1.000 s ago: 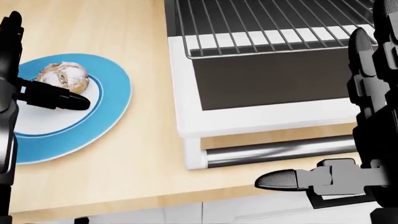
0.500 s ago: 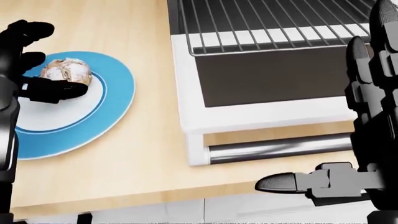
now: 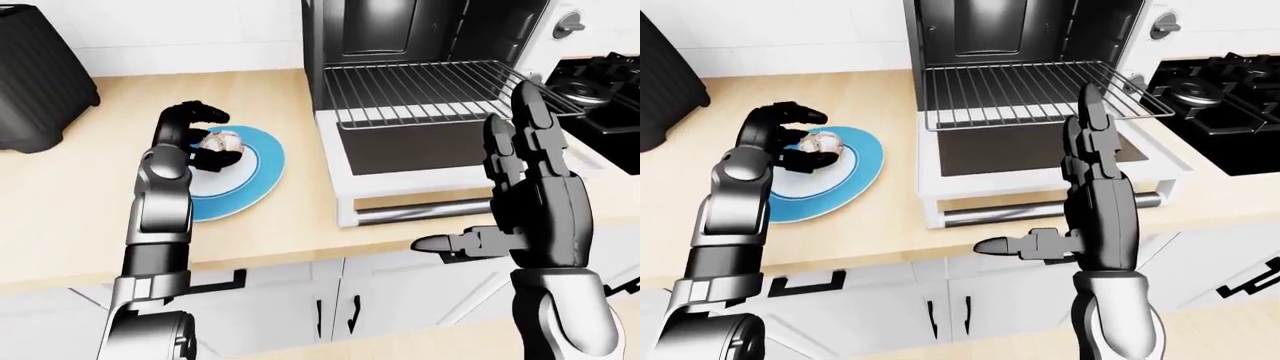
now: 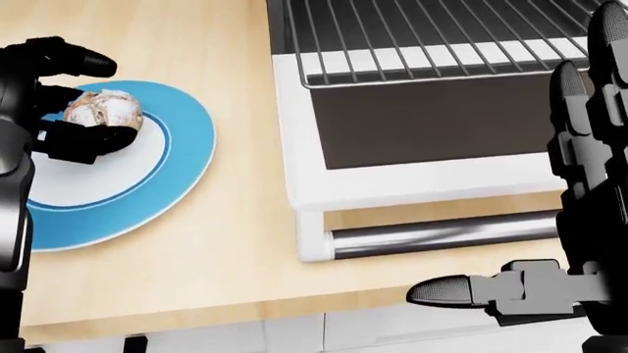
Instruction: Place the scone on the rack of the toaster oven.
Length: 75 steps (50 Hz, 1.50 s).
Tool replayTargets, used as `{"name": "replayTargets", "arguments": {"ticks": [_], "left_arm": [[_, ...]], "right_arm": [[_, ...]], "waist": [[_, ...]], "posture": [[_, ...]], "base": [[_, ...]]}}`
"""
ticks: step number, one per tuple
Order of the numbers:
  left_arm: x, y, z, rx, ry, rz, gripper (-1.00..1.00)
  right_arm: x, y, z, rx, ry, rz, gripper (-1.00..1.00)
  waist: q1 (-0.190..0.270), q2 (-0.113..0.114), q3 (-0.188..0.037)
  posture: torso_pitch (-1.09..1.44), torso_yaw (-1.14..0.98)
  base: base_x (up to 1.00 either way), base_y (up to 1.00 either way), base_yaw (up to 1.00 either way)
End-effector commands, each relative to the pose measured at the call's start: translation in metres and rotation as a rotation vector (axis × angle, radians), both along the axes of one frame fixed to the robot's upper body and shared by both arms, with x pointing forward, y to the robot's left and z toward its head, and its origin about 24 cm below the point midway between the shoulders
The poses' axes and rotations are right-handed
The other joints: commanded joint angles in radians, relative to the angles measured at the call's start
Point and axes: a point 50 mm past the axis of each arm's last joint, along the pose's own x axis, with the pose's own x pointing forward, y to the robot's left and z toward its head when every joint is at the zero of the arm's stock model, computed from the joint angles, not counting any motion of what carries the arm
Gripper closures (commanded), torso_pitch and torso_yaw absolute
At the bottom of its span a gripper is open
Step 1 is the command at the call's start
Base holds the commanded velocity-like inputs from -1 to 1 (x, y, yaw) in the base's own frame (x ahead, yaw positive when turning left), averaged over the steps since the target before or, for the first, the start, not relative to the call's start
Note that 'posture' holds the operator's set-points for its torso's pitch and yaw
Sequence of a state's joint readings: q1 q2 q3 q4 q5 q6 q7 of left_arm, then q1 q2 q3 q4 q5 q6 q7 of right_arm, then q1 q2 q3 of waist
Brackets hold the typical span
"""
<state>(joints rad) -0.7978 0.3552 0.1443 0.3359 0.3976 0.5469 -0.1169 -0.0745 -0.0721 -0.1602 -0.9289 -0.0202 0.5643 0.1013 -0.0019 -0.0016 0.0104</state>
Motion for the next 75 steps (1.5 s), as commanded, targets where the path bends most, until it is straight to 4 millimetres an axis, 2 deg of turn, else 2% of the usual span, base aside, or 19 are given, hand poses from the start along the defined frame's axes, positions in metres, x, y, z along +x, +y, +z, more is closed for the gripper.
{"name": "replayTargets", "arguments": {"ticks": [1,10,18,21,37,45,61,70,75], "left_arm": [[0.001,-0.004,0.016,0.008,-0.049,-0.032,0.27],[0.001,-0.003,0.020,0.013,-0.061,-0.027,0.34],[-0.005,-0.005,0.033,0.028,-0.089,-0.027,0.60],[-0.008,-0.007,0.040,0.033,-0.101,-0.033,0.77],[-0.024,-0.025,0.080,0.066,-0.170,-0.081,0.87],[-0.024,-0.051,0.114,0.071,-0.234,-0.148,0.87],[-0.017,-0.104,0.165,0.050,-0.331,-0.293,0.91],[-0.014,-0.134,0.180,0.030,-0.358,-0.379,0.92],[-0.008,-0.151,0.181,0.032,-0.356,-0.423,0.94]], "right_arm": [[-0.005,0.001,0.010,-0.012,-0.071,0.002,-1.00],[-0.005,0.001,0.012,-0.012,-0.073,0.005,-1.00],[-0.006,0.001,0.011,-0.011,-0.072,0.002,-1.00],[-0.005,0.001,0.011,-0.009,-0.073,0.004,-1.00],[-0.007,0.001,0.011,-0.009,-0.074,0.003,-1.00],[-0.008,0.000,0.012,-0.009,-0.080,0.002,-1.00],[-0.018,-0.005,0.015,-0.007,-0.093,-0.019,-1.00],[-0.023,-0.007,0.014,0.002,-0.097,-0.022,-1.00],[-0.024,-0.008,0.013,0.003,-0.097,-0.026,-1.00]], "waist": [[-0.001,0.002,-0.019],[-0.002,0.003,-0.020],[-0.005,0.003,-0.017],[-0.006,0.003,-0.016],[-0.008,0.001,-0.008],[-0.006,-0.006,-0.003],[0.001,-0.023,0.003],[0.004,-0.032,0.005],[0.005,-0.036,0.005]], "posture": [[0.00,0.00],[0.00,0.00],[0.00,0.00],[0.00,0.00],[0.00,0.00],[0.00,0.00],[0.00,0.00],[0.00,0.00],[0.00,0.00]], "base": [[0.00,0.00,0.00],[0.00,0.00,0.00],[0.00,0.00,0.00],[0.00,0.00,0.00],[0.00,0.00,0.00],[0.00,0.00,0.00],[0.00,0.00,0.00],[0.00,0.00,0.00],[0.00,0.00,0.00]]}}
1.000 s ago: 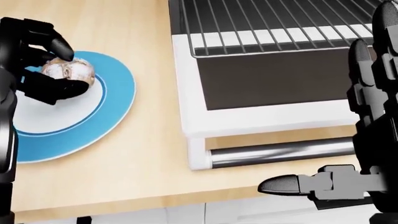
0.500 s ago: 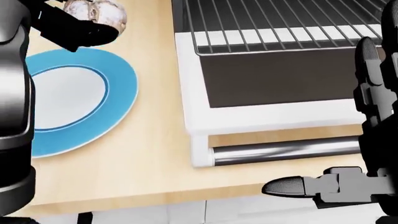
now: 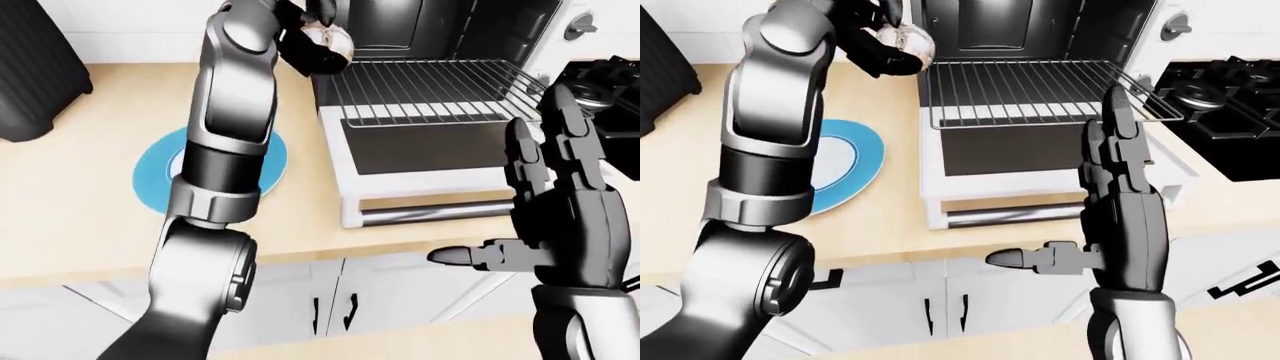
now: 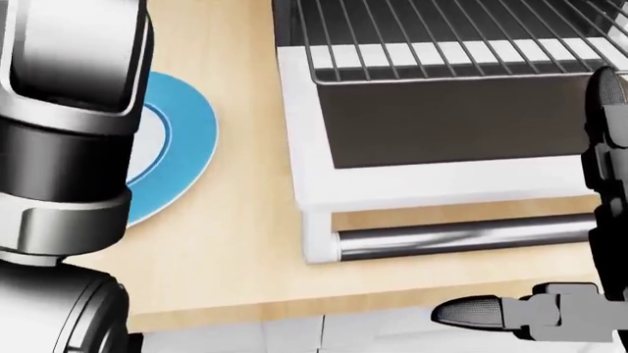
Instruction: Place the scone on the rack of the toaster oven.
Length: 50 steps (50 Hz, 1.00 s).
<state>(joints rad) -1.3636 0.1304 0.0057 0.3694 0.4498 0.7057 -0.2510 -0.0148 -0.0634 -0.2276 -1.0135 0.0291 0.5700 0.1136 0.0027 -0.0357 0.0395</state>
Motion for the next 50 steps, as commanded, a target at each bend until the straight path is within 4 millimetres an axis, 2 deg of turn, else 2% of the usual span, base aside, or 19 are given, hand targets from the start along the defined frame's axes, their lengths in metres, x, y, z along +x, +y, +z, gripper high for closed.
{"name": "replayTargets", "arguments": {"ticks": [1,10,19,25,41,48,50], "left_arm": [[-0.007,-0.006,0.021,-0.002,-0.108,-0.023,0.94],[0.000,-0.039,0.019,-0.016,-0.097,-0.108,0.95],[0.006,-0.058,0.015,-0.030,-0.089,-0.153,0.97],[0.005,-0.078,0.011,-0.022,-0.081,-0.202,1.00],[0.003,-0.103,0.004,-0.020,-0.077,-0.256,1.00],[0.003,-0.106,0.001,-0.021,-0.068,-0.269,0.66],[0.004,-0.106,0.000,-0.019,-0.064,-0.272,0.50]], "right_arm": [[-0.007,0.000,0.010,-0.015,-0.072,-0.003,-1.00],[-0.010,-0.003,0.008,-0.016,-0.073,-0.015,-1.00],[-0.011,-0.004,0.007,-0.018,-0.071,-0.019,-1.00],[-0.013,-0.008,0.006,-0.021,-0.070,-0.029,-1.00],[-0.017,-0.012,0.004,-0.021,-0.070,-0.037,-1.00],[-0.018,-0.012,0.003,-0.018,-0.066,-0.038,-1.00],[-0.019,-0.012,0.002,-0.017,-0.066,-0.037,-1.00]], "waist": [[0.001,-0.003,-0.024],[0.002,-0.009,-0.025],[0.002,-0.015,-0.026],[0.004,-0.020,-0.026],[0.005,-0.031,-0.024],[0.005,-0.032,-0.024],[0.005,-0.033,-0.025]], "posture": [[0.00,0.00],[0.00,0.00],[0.00,0.00],[0.00,0.00],[0.00,0.00],[0.00,0.00],[0.00,0.00]], "base": [[0.00,0.00,0.00],[0.00,0.00,0.00],[0.00,0.00,0.00],[0.00,0.00,0.00],[0.00,0.00,0.00],[0.00,0.00,0.00],[0.00,0.00,0.00]]}}
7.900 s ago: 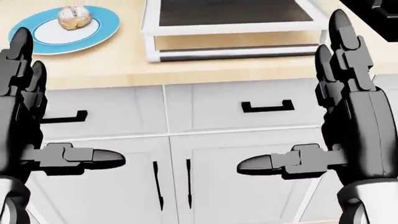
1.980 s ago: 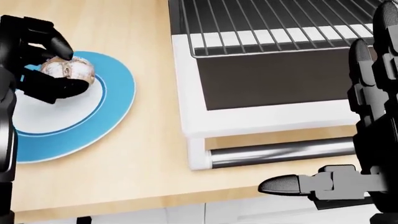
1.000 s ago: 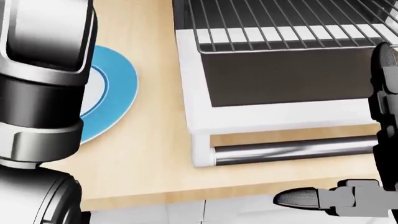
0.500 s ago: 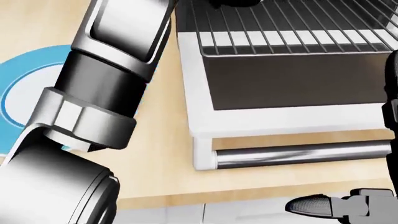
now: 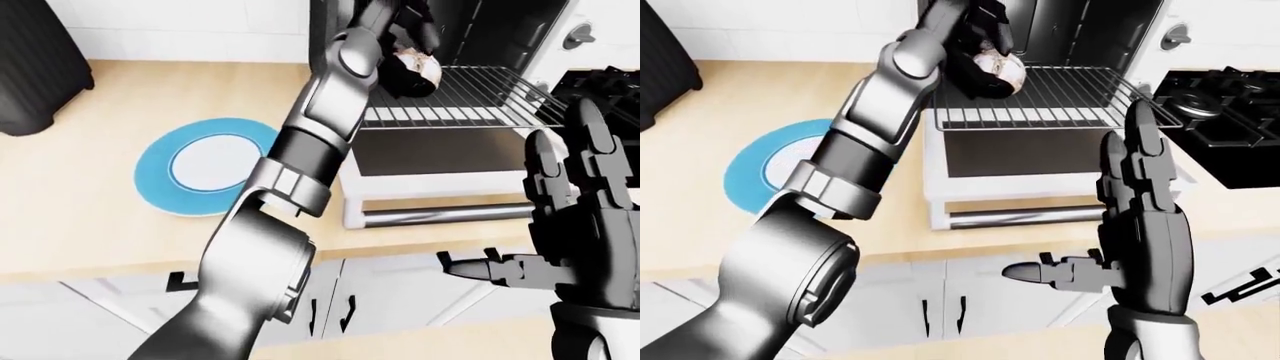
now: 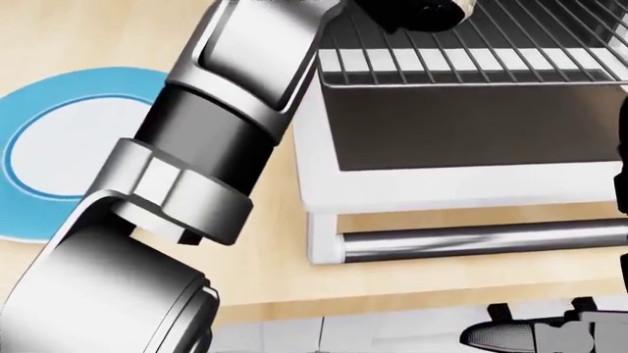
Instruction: Place the scone on the rack of the toaster oven.
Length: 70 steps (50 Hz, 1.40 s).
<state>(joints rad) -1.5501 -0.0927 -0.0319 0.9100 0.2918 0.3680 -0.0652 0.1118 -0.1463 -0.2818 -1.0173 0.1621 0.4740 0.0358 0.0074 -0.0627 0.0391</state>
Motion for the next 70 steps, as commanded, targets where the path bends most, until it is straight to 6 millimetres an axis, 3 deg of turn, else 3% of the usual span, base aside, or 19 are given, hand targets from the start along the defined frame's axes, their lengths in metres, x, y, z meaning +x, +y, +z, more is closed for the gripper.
{"name": "replayTargets", "arguments": {"ticks": [1,10,11,12,13,17,19,30,39,44,56,57,58,62,70], "left_arm": [[-0.010,-0.003,0.029,-0.032,-0.113,-0.024,0.42],[-0.011,-0.005,0.029,-0.031,-0.113,-0.033,-0.04],[-0.011,-0.005,0.029,-0.031,-0.112,-0.029,-0.22],[-0.011,-0.005,0.028,-0.030,-0.110,-0.030,-0.29],[-0.011,-0.005,0.028,-0.029,-0.111,-0.030,-0.65],[-0.012,-0.006,0.028,-0.029,-0.109,-0.034,-0.77],[-0.012,-0.006,0.027,-0.024,-0.106,-0.038,-1.00],[-0.021,-0.004,0.037,-0.035,-0.124,-0.045,-1.00],[-0.053,-0.002,0.047,-0.051,-0.156,-0.084,-1.00],[-0.067,0.012,0.056,-0.069,-0.185,-0.064,-1.00],[-0.083,0.070,0.049,-0.093,-0.207,0.065,-1.00],[-0.098,0.117,0.034,-0.132,-0.201,0.158,-1.00],[-0.103,0.125,0.029,-0.144,-0.194,0.161,-1.00],[-0.112,0.141,0.015,-0.160,-0.179,0.201,-1.00],[-0.120,0.178,-0.005,-0.194,-0.180,0.311,-1.00]], "right_arm": [[-0.006,0.001,0.009,-0.022,-0.068,-0.002,-1.00],[-0.006,0.001,0.009,-0.022,-0.067,-0.005,-1.00],[-0.006,0.001,0.009,-0.023,-0.067,-0.005,-1.00],[-0.006,0.001,0.009,-0.021,-0.068,-0.004,-1.00],[-0.005,0.001,0.010,-0.020,-0.069,-0.005,-1.00],[-0.005,0.002,0.009,-0.022,-0.067,-0.005,-1.00],[-0.006,0.002,0.009,-0.024,-0.066,-0.007,-1.00],[-0.006,0.002,0.009,-0.023,-0.066,-0.003,-1.00],[-0.006,0.001,0.010,-0.025,-0.067,-0.001,-1.00],[-0.004,0.002,0.011,-0.028,-0.068,0.001,-1.00],[0.001,0.004,0.017,-0.036,-0.074,0.000,-1.00],[0.003,0.003,0.022,-0.047,-0.079,-0.011,-1.00],[0.004,0.002,0.024,-0.048,-0.082,-0.012,-1.00],[0.005,0.003,0.027,-0.050,-0.084,-0.008,-1.00],[0.005,0.002,0.031,-0.056,-0.085,-0.015,-1.00]], "waist": [[0.000,-0.006,-0.024],[0.000,-0.007,-0.025],[0.001,-0.007,-0.024],[0.001,-0.007,-0.024],[0.001,-0.007,-0.025],[0.001,-0.007,-0.025],[0.001,-0.007,-0.025],[0.000,-0.005,-0.025],[-0.002,-0.004,-0.021],[-0.002,-0.002,-0.017],[-0.003,0.005,-0.015],[-0.003,0.005,-0.015],[0.000,0.008,-0.015],[-0.009,0.019,-0.012],[-0.001,0.012,-0.014]], "posture": [[0.00,0.00],[0.00,0.00],[0.00,0.00],[0.00,0.00],[0.00,0.00],[0.00,0.00],[0.00,0.00],[0.00,0.00],[0.00,0.00],[0.00,0.00],[0.00,0.00],[0.00,0.00],[0.00,0.00],[0.00,0.00],[0.00,0.00]], "base": [[0.00,0.00,0.00],[0.00,0.00,0.00],[0.00,0.00,0.00],[0.00,0.00,0.00],[0.00,0.00,0.00],[0.00,0.00,0.00],[0.00,0.00,0.00],[0.00,0.00,0.00],[0.00,0.00,0.00],[0.00,0.00,0.00],[0.00,0.00,0.00],[0.00,0.00,0.00],[0.00,0.00,0.00],[0.00,0.00,0.00],[0.00,0.00,0.00]]}}
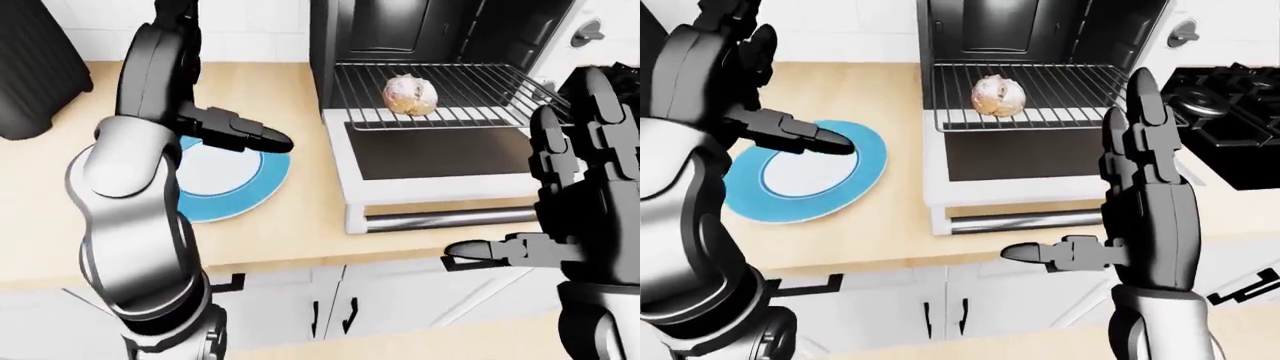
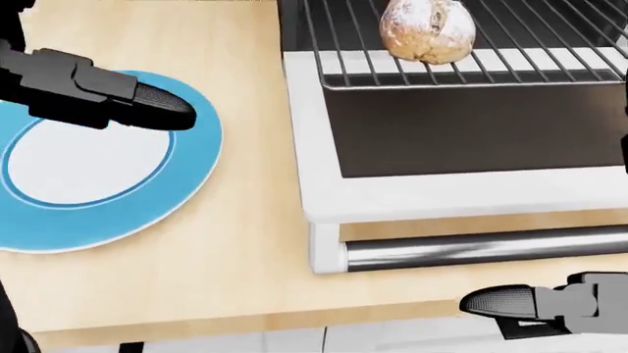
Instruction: Place the scone on the rack of the toaster oven.
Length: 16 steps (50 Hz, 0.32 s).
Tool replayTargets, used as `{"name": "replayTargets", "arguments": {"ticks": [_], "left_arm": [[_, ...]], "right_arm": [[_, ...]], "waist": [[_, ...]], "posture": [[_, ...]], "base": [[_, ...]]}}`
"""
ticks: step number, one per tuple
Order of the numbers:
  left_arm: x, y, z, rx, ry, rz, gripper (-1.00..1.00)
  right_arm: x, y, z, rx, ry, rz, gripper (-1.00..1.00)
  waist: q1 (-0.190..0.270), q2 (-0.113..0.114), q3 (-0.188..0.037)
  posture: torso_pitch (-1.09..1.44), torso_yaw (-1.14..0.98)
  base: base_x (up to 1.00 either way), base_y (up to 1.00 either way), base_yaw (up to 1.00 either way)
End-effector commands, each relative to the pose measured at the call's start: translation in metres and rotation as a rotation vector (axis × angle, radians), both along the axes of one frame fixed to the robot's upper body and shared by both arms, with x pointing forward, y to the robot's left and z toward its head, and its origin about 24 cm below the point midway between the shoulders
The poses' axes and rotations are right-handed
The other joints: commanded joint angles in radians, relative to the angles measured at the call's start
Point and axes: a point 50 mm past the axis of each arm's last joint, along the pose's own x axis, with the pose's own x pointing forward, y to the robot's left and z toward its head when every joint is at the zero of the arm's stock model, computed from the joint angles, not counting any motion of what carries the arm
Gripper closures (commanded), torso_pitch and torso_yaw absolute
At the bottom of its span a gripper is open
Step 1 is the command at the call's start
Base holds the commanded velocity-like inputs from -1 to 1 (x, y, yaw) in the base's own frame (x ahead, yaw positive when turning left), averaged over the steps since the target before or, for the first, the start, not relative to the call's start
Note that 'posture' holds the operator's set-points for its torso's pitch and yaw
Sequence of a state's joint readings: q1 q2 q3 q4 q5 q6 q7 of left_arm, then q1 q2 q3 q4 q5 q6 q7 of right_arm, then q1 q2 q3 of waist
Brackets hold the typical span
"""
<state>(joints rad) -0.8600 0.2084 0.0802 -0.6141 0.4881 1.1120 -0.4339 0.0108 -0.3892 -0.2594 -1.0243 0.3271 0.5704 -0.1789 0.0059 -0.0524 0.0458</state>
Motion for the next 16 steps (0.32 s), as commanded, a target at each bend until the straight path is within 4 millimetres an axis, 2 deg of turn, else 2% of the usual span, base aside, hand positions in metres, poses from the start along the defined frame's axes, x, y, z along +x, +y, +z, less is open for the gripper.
{"name": "replayTargets", "arguments": {"ticks": [1,5,16], "left_arm": [[-0.006,0.005,0.009,0.006,-0.076,0.018,-1.00],[-0.010,0.015,0.005,-0.007,-0.078,0.046,-1.00],[-0.026,0.050,-0.022,-0.089,-0.081,0.134,-1.00]], "right_arm": [[-0.004,0.000,0.010,-0.009,-0.066,-0.012,-1.00],[-0.006,-0.002,0.013,-0.012,-0.069,-0.013,-1.00],[-0.014,-0.011,0.015,-0.018,-0.070,-0.037,-1.00]], "waist": [[0.000,0.003,-0.020],[0.001,0.005,-0.021],[0.002,0.010,-0.018]], "posture": [[0.00,0.00],[0.00,0.00],[0.00,0.00]], "base": [[0.00,0.00,0.00],[0.00,0.00,0.00],[0.00,0.00,0.00]]}}
